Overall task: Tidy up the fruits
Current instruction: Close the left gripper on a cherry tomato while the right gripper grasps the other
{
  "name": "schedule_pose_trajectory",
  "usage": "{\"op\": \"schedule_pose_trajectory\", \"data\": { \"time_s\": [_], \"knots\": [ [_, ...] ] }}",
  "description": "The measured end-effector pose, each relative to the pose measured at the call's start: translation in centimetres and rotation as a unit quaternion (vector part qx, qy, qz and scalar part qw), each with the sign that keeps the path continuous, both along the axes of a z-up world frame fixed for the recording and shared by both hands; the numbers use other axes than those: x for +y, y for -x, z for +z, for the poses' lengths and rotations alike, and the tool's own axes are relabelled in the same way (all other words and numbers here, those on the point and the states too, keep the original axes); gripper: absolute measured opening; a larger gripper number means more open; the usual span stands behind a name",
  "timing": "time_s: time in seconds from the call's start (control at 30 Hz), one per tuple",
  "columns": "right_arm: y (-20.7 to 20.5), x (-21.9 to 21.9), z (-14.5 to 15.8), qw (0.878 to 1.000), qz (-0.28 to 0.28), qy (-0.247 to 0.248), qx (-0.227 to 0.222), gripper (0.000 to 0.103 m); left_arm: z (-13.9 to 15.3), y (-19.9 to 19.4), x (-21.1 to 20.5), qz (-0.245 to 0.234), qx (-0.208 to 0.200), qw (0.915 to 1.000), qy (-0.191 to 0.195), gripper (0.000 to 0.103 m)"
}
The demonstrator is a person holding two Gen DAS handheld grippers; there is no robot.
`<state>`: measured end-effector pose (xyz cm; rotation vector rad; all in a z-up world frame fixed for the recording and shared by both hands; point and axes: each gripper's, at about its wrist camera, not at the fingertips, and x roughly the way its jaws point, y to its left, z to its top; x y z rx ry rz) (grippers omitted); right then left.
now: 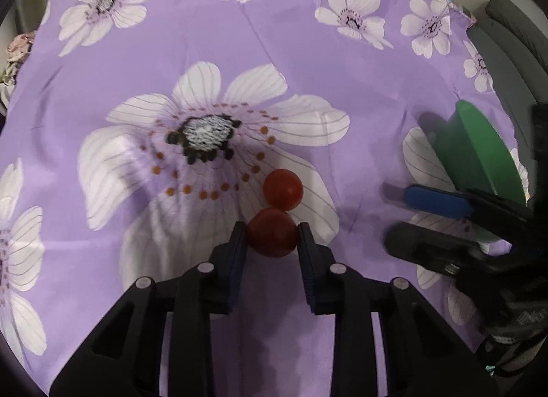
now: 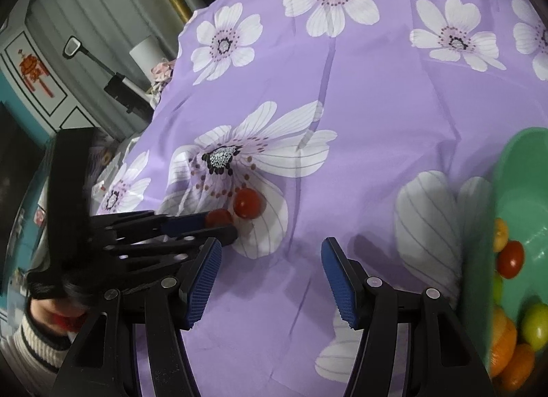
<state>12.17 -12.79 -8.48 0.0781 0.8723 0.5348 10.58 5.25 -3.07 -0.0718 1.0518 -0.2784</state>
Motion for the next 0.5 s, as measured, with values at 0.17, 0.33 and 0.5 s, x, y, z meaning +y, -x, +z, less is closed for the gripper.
{"op": "schedule_pose_trajectory", "data": {
  "time_s": [0.17, 0.33, 0.5],
  "knots": [
    [-1.7, 1.6, -0.9, 1.0, 0.007, -0.002, 0.018, 0.061, 0.5, 1.8, 2.2, 0.025, -0.011, 0.9996, 0.011, 0.029],
    [-3.4, 3.8, -1.8, 0.999, 0.013, 0.018, 0.027, 0.061, 0.6, 2.7, 3.4, 0.042, -0.015, 0.9988, 0.019, 0.029],
    [-4.4, 6.0, -2.0, 0.998, 0.021, 0.055, 0.02, 0.061, 0.6, 3.1, 3.8, 0.045, -0.019, 0.9985, 0.025, 0.029]
  ]
}}
